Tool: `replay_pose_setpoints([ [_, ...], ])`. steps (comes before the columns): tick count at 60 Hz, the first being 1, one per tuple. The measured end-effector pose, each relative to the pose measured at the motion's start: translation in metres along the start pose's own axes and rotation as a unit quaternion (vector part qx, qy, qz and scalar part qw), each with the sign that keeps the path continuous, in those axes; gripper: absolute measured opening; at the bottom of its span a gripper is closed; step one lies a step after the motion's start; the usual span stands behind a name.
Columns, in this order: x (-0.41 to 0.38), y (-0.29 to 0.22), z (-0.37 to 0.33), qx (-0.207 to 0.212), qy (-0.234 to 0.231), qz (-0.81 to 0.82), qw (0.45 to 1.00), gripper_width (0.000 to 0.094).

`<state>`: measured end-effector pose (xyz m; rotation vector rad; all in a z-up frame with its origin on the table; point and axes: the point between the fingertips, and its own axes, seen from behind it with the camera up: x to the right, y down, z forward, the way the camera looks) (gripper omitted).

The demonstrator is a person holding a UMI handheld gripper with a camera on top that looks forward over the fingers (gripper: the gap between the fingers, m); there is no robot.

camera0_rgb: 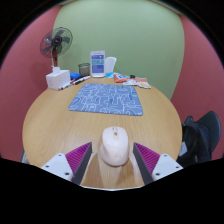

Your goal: Arrange mouse

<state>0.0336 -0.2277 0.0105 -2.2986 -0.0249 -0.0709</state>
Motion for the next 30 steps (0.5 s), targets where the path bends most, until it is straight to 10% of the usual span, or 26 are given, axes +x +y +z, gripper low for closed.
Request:
replay_pose_setpoints([
  [10,0.007,-0.008,0.039,0.002,-0.021,0.003,1.0,0.0718],
  [14,0.006,-0.014,0.044,0.011,-0.03,0.003,0.999,0.0522],
  [30,0.007,-0.015,0.047,0.012,-0.033,-0.002,0.999,0.0393],
])
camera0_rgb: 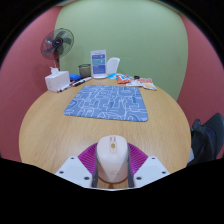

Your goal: Arrange mouse

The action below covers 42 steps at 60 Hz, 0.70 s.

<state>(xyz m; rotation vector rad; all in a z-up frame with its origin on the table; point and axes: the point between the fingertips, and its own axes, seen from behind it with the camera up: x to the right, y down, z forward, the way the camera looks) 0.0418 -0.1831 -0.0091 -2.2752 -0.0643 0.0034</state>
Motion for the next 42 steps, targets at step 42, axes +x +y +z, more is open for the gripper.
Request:
replay_pose_setpoints([
  [42,0.003,-0.277,0.064,0.116,0.026,0.035,0.992,0.0387],
])
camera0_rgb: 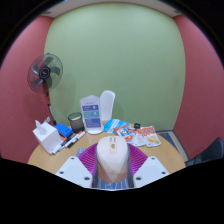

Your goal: Arrange mouse

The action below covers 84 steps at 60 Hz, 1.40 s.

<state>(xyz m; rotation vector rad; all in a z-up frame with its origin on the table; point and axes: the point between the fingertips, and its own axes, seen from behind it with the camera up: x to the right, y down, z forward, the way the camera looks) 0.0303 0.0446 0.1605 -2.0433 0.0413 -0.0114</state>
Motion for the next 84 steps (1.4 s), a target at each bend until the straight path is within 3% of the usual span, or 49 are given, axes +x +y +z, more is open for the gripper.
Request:
replay_pose_setpoints([
  [15,-0.01,0.1,0.095,-0.097,0.014,0.008,0.995,0.0398],
  [25,-0.01,0.136,0.104,-0.132,0.02,0.018,0.991,0.0505],
  [27,-0.01,0.136,0.103,-0.134,0.022,0.017,0.991,0.0549],
  [34,-0.009,0.125,0.086,-0.127,0.033,0.009,0.991,0.0869],
  [36,-0.009,0.119,0.077,-0.124,0.04,0.006,0.991,0.0817],
  [59,-0.035,0.055,-0.095,-0.071,0.06,-0.018,0.995,0.0842],
  [84,-0.065,0.074,-0.251,-0.053,0.06,-0.022,0.997,0.0839],
])
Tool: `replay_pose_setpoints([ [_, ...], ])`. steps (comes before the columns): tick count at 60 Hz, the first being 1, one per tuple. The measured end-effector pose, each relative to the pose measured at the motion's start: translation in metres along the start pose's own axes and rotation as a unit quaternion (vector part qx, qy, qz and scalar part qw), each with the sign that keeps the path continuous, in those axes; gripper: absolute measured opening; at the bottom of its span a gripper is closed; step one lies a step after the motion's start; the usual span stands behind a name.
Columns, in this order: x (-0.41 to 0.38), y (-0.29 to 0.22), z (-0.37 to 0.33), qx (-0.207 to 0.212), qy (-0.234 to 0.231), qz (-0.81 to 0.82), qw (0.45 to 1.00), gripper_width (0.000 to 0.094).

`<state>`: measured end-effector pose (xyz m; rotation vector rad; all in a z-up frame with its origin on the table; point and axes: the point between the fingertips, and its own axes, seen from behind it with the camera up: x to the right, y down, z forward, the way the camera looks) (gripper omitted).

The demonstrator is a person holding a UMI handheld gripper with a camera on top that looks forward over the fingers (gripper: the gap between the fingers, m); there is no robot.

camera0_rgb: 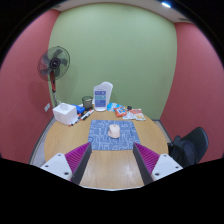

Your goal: Arrange mouse

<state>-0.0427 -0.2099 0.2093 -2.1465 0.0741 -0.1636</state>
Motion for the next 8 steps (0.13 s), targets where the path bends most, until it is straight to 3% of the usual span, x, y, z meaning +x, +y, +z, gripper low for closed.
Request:
replay_pose_setpoints([
  [8,-0.005,0.002,-0.014,-0.002,-0.003,0.002,1.0,0.084],
])
